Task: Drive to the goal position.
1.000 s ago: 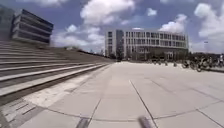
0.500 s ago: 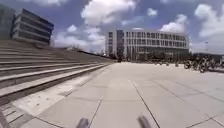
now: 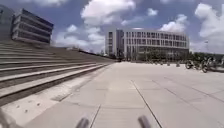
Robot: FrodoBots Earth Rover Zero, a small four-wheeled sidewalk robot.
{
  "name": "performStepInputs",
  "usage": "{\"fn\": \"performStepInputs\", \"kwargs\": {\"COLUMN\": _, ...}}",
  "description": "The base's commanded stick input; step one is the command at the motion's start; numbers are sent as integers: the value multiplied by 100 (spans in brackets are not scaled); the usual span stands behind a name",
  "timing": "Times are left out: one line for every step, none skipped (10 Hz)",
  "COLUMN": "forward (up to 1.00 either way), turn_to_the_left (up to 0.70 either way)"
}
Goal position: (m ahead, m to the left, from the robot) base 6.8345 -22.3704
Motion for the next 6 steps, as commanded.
{"fn": "performStepInputs", "kwargs": {"forward": 50, "turn_to_the_left": 0}}
{"fn": "performStepInputs", "kwargs": {"forward": 50, "turn_to_the_left": 0}}
{"fn": "performStepInputs", "kwargs": {"forward": 50, "turn_to_the_left": -24}}
{"fn": "performStepInputs", "kwargs": {"forward": 50, "turn_to_the_left": -50}}
{"fn": "performStepInputs", "kwargs": {"forward": 50, "turn_to_the_left": -50}}
{"fn": "performStepInputs", "kwargs": {"forward": 50, "turn_to_the_left": -44}}
